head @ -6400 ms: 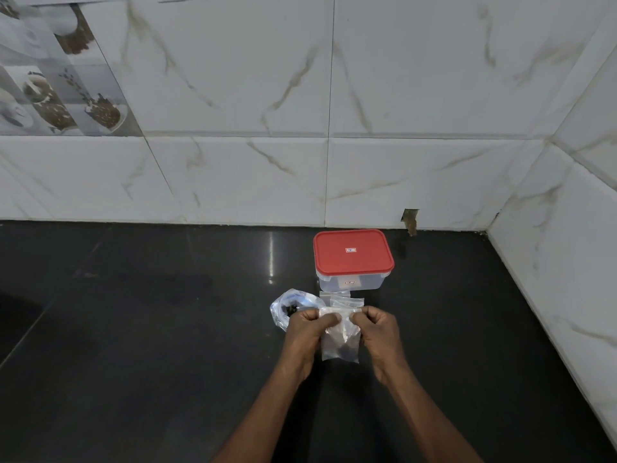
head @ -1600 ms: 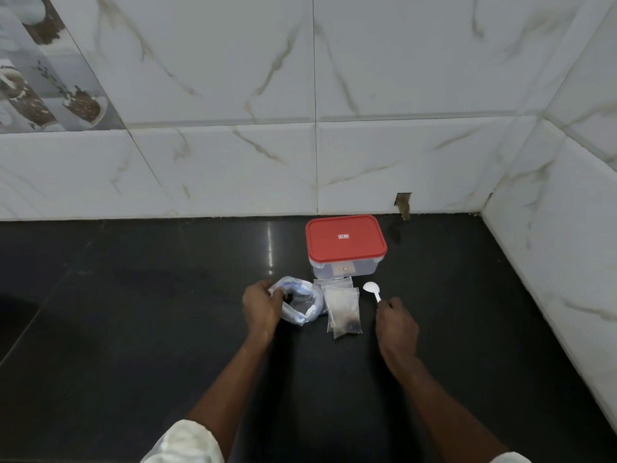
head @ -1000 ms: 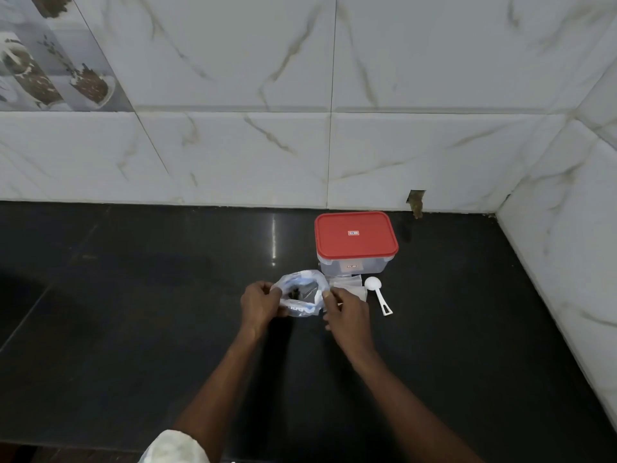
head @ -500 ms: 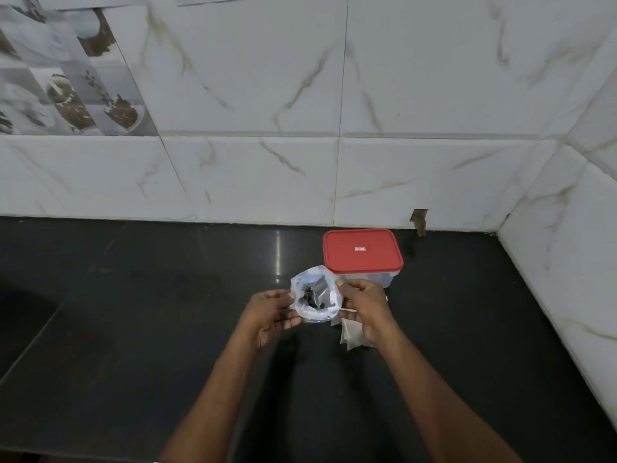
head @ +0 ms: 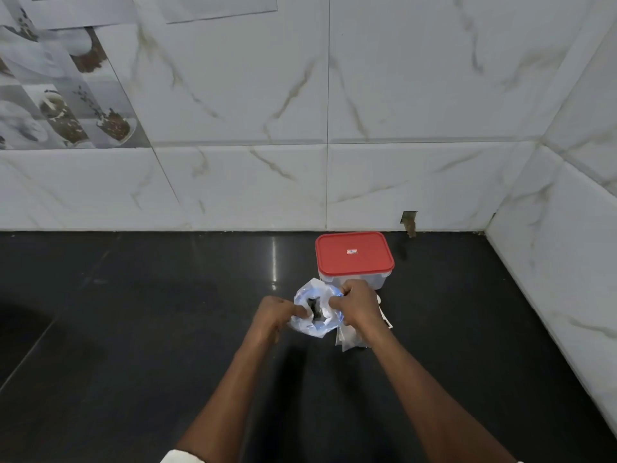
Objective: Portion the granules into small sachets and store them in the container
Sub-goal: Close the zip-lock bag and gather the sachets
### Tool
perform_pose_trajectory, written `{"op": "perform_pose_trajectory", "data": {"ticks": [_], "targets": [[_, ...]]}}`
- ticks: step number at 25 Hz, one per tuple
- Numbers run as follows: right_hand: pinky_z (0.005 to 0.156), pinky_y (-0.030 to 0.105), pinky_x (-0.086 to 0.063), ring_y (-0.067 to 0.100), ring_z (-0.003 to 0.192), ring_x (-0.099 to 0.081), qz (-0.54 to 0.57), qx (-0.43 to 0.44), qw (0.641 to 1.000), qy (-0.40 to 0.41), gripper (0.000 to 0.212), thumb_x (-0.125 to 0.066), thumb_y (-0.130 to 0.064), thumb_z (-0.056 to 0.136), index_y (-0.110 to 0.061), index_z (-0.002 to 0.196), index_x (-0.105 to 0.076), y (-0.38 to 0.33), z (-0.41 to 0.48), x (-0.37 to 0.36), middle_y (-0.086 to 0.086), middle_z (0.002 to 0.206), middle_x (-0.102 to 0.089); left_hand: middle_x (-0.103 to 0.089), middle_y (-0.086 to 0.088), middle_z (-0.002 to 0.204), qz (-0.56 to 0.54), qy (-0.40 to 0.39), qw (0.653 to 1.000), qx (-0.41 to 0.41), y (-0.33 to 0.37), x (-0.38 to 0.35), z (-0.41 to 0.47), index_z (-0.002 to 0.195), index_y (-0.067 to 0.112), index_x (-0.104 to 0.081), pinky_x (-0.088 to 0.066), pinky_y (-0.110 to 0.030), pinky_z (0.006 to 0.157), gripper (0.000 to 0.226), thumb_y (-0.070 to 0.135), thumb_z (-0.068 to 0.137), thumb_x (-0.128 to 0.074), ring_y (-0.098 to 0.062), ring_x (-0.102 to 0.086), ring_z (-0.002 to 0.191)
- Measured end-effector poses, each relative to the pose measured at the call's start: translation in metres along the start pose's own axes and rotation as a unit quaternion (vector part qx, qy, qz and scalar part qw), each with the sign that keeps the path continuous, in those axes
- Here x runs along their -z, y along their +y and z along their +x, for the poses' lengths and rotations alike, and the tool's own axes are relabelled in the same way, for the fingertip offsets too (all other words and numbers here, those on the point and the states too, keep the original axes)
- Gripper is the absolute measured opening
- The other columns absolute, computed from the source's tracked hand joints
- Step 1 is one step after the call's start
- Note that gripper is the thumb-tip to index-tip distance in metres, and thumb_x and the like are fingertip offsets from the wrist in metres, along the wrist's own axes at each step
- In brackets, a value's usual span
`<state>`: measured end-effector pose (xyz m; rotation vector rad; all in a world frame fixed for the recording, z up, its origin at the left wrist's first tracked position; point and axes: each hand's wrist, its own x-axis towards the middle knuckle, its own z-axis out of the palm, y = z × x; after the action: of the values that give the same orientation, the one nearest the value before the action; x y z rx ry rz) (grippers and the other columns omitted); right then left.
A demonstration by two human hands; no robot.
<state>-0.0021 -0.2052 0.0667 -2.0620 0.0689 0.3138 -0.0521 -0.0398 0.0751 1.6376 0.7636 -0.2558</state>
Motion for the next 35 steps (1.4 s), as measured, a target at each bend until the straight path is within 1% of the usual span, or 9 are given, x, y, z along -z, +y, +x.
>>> {"op": "perform_pose_trajectory", "data": {"ticks": [4, 8, 12, 15, 22, 25, 30, 32, 35], "targets": [[0.06, 0.034, -0.042, 0.029, 0.081, -0.063, -0.222, 0.066, 0.972, 0.047, 0.008, -0.056, -0.004, 0.08, -0.012, 0.081, -0.055, 0.002, -0.006, -0.009, 0.008, 0.09, -0.06, -0.056, -0.012, 0.059, 0.073, 0.081, 0.993, -0.041, -0.004, -0.005, 0.003, 0.052, 0.009, -0.06, -0.044, -0.027, 0.053, 0.019, 0.002, 0.067, -0.07, -0.023, -0.058, 0.051], [0.065, 0.032, -0.037, 0.031, 0.093, -0.065, -0.361, 0.106, 0.92, 0.109, 0.024, -0.042, 0.0, 0.094, -0.009, 0.113, -0.054, 0.005, -0.014, -0.023, 0.009, 0.116, -0.05, -0.069, -0.013, 0.1, 0.25, 0.233, 0.934, -0.103, -0.007, -0.022, 0.003, 0.101, 0.007, -0.063, -0.05, -0.036, 0.076, 0.017, 0.003, 0.086, -0.057, -0.036, -0.066, 0.097], [0.065, 0.043, -0.06, 0.033, 0.076, -0.068, 0.047, -0.007, 0.999, 0.0, 0.014, -0.058, 0.003, 0.083, -0.01, 0.083, -0.053, 0.012, -0.002, -0.014, 0.016, 0.094, -0.062, -0.065, -0.008, 0.09, 0.228, 0.251, 0.932, -0.131, 0.0, -0.016, 0.008, 0.093, 0.012, -0.061, -0.046, -0.033, 0.07, 0.015, 0.001, 0.085, -0.054, -0.034, -0.063, 0.089], [0.069, 0.04, -0.062, 0.034, 0.08, -0.071, 0.374, -0.082, 0.914, -0.137, 0.021, -0.069, -0.011, 0.091, 0.003, 0.105, -0.063, 0.01, -0.005, 0.014, 0.026, 0.105, -0.07, -0.068, -0.007, 0.08, 0.201, 0.26, 0.93, -0.165, 0.001, -0.006, 0.014, 0.078, 0.014, -0.06, -0.039, -0.029, 0.061, 0.012, 0.003, 0.082, -0.057, -0.029, -0.059, 0.074], [0.053, 0.025, -0.049, 0.011, 0.067, -0.059, 0.202, 0.058, 0.97, -0.123, 0.027, -0.065, 0.0, 0.087, -0.019, 0.102, -0.075, 0.025, -0.005, 0.021, 0.004, 0.095, -0.075, -0.055, -0.007, 0.055, 0.07, 0.048, 0.995, -0.052, 0.007, -0.003, 0.01, 0.084, 0.004, -0.066, -0.033, -0.019, 0.037, 0.018, -0.001, 0.088, -0.049, -0.011, -0.041, 0.033], [0.051, 0.023, -0.046, 0.009, 0.065, -0.058, 0.19, 0.071, 0.979, -0.036, 0.012, -0.07, -0.004, 0.086, -0.014, 0.091, -0.075, 0.026, -0.001, 0.02, 0.005, 0.084, -0.075, -0.062, -0.009, 0.066, 0.073, -0.081, 0.994, 0.016, 0.025, 0.012, -0.004, 0.097, 0.005, -0.069, -0.041, -0.02, 0.046, 0.017, 0.01, 0.089, -0.055, -0.014, -0.054, 0.046], [0.053, 0.023, -0.049, 0.01, 0.063, -0.061, 0.234, 0.073, 0.968, -0.05, 0.008, -0.075, -0.002, 0.082, -0.003, 0.089, -0.072, 0.022, 0.0, 0.024, 0.006, 0.078, -0.073, -0.044, 0.018, 0.146, 0.181, -0.111, 0.938, -0.274, 0.048, 0.013, -0.013, 0.153, 0.035, -0.039, -0.034, -0.027, 0.108, 0.085, 0.046, 0.079, -0.081, -0.001, -0.041, 0.132], [0.054, 0.021, -0.049, 0.008, 0.062, -0.061, 0.23, 0.089, 0.966, -0.069, 0.008, -0.073, -0.001, 0.083, -0.008, 0.088, -0.073, 0.019, -0.001, 0.02, 0.002, 0.075, -0.073, -0.05, 0.014, 0.147, 0.252, -0.169, 0.905, -0.299, 0.062, 0.002, -0.009, 0.151, 0.039, -0.04, -0.037, -0.027, 0.109, 0.092, 0.045, 0.072, -0.087, -0.002, -0.046, 0.131], [0.056, 0.021, -0.05, 0.007, 0.065, -0.064, 0.242, 0.089, 0.964, -0.072, 0.013, -0.071, 0.003, 0.083, -0.009, 0.087, -0.074, 0.018, -0.003, 0.021, -0.001, 0.075, -0.074, -0.071, 0.007, 0.108, 0.333, -0.185, 0.862, -0.335, 0.075, -0.006, 0.003, 0.12, 0.027, -0.071, -0.048, -0.019, 0.081, 0.045, 0.025, 0.076, -0.083, 0.004, -0.06, 0.083]]}}
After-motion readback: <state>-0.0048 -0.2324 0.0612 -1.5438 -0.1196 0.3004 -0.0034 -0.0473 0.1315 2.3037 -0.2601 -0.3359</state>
